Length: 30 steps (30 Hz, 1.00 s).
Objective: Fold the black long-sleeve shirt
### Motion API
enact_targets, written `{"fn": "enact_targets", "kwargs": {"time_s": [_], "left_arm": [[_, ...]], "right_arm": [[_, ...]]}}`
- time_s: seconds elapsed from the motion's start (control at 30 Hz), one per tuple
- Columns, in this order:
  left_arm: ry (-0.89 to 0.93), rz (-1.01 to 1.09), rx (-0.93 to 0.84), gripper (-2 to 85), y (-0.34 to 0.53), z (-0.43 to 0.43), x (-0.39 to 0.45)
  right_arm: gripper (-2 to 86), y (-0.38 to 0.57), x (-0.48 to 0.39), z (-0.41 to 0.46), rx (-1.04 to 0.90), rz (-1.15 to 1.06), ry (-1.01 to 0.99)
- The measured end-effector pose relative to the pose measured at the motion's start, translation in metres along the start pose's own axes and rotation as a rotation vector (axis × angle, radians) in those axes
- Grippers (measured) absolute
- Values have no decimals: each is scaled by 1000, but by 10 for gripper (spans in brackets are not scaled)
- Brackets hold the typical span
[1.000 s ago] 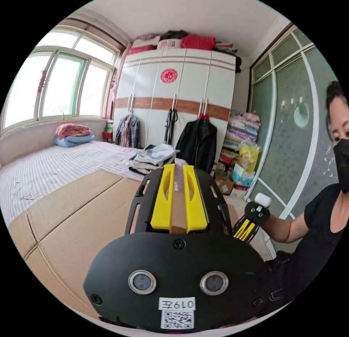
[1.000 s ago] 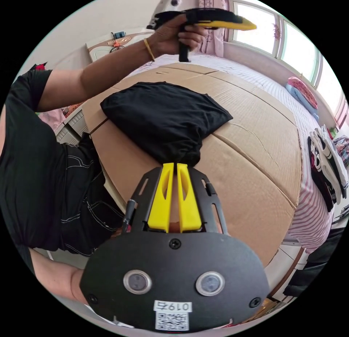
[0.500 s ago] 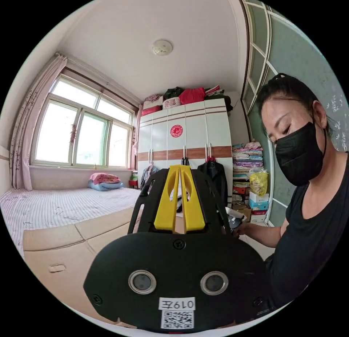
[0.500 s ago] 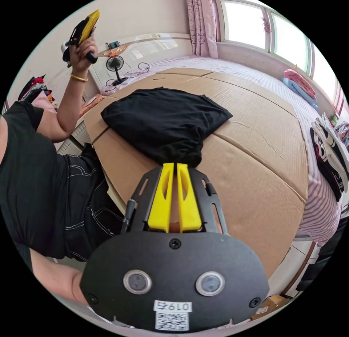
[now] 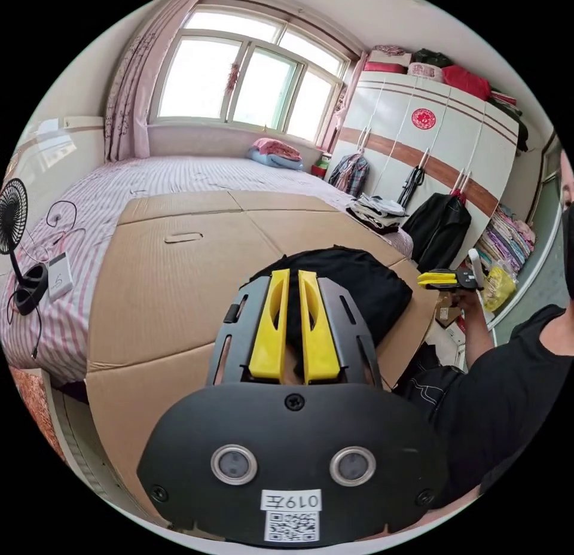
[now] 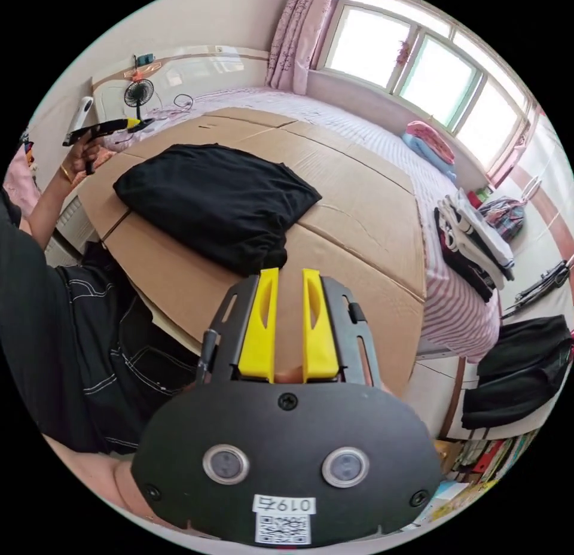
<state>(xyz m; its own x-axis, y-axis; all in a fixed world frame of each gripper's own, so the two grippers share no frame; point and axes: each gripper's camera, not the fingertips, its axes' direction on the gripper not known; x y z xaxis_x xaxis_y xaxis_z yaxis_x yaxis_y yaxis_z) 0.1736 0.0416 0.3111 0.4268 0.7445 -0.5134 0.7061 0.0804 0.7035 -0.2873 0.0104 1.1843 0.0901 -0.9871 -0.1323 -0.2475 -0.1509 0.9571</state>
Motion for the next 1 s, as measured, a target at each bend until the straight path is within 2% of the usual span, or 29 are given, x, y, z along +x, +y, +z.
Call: {"fn": "enact_targets", "kwargs": {"time_s": [0.13,0.2,0.3,0.47,0.57,0.73,1.0], "left_arm": [[24,-99,-118,38,9,36,-31],[18,-138,-151,50,10,49,-40],[6,-228,-172,63,12,62,-59],[-26,-331,-162,66,17,68,-78],[-61,-326,-181,66,18,74,-75],[-55,-340,-195,65,24,79,-76],[-28,-322,-244,67,30,91,-66]], "right_arm": [[119,-47,-80,-41,39,-143,143],[119,-68,-115,-51,75,-197,128],[114,-108,-164,-57,104,-260,-22],[115,-189,-230,-72,222,-295,-499],[108,-234,-266,-83,260,-311,-578],[62,-295,-323,-92,246,-320,-447],[74,-357,-408,-98,161,-425,-299]]}}
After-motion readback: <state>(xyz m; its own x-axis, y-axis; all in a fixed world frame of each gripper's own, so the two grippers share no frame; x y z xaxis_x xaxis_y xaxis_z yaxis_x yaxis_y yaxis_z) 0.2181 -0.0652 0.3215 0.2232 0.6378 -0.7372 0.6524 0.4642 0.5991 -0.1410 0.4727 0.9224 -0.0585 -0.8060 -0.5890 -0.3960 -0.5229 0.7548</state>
